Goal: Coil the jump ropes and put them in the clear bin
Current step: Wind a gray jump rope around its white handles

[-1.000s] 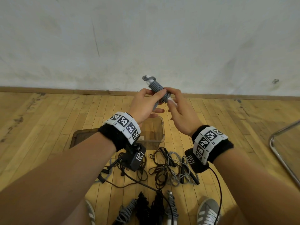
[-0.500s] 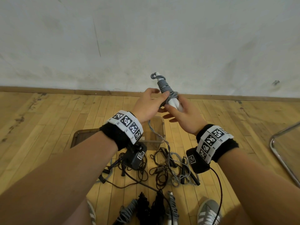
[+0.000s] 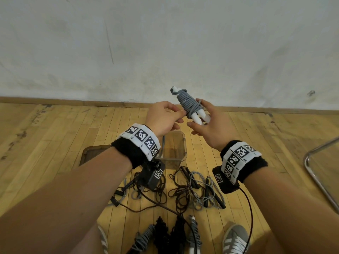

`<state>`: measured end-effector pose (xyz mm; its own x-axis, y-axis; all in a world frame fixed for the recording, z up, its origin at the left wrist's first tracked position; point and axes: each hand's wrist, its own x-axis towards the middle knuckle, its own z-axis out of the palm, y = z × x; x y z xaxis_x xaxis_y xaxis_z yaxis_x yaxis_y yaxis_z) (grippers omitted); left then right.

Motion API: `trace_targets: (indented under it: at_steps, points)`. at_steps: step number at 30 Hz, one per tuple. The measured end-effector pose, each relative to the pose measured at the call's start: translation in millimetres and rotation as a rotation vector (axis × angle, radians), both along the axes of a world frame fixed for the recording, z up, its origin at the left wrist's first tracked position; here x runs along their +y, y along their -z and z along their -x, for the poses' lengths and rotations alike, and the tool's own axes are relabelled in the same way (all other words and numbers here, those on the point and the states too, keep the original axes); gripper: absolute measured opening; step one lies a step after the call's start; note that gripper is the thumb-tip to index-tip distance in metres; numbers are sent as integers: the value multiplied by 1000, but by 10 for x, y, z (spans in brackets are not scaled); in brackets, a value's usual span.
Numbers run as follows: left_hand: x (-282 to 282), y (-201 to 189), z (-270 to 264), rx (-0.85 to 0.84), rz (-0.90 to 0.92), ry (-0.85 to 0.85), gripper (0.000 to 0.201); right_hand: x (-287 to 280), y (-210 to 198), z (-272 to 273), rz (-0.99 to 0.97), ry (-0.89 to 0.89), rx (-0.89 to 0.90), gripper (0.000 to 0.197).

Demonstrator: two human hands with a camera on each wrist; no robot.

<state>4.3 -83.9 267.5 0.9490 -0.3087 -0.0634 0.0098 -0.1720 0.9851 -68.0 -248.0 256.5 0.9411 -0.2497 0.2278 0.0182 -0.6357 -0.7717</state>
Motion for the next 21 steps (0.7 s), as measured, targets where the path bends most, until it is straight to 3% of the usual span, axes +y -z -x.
trace_targets:
  at_steps: [4,10,14,18,21]
  points:
    - [-25,-61,71,46,99,39,17,2,1,-16,20,37,-26,71]
    - [-48,-95,131,79,123,74,34,60,8,-6,291,64,-56,64]
    - [-57,-73,111,86,135,25,43,145,59,-32,93,-83,-107,46]
    - [-48,-51,95,106,137,-10,47,137,43,-37,87,-163,-132,49]
    - [-39,-44,78,107,158,-1,44,123,17,-20,-47,-160,-104,54]
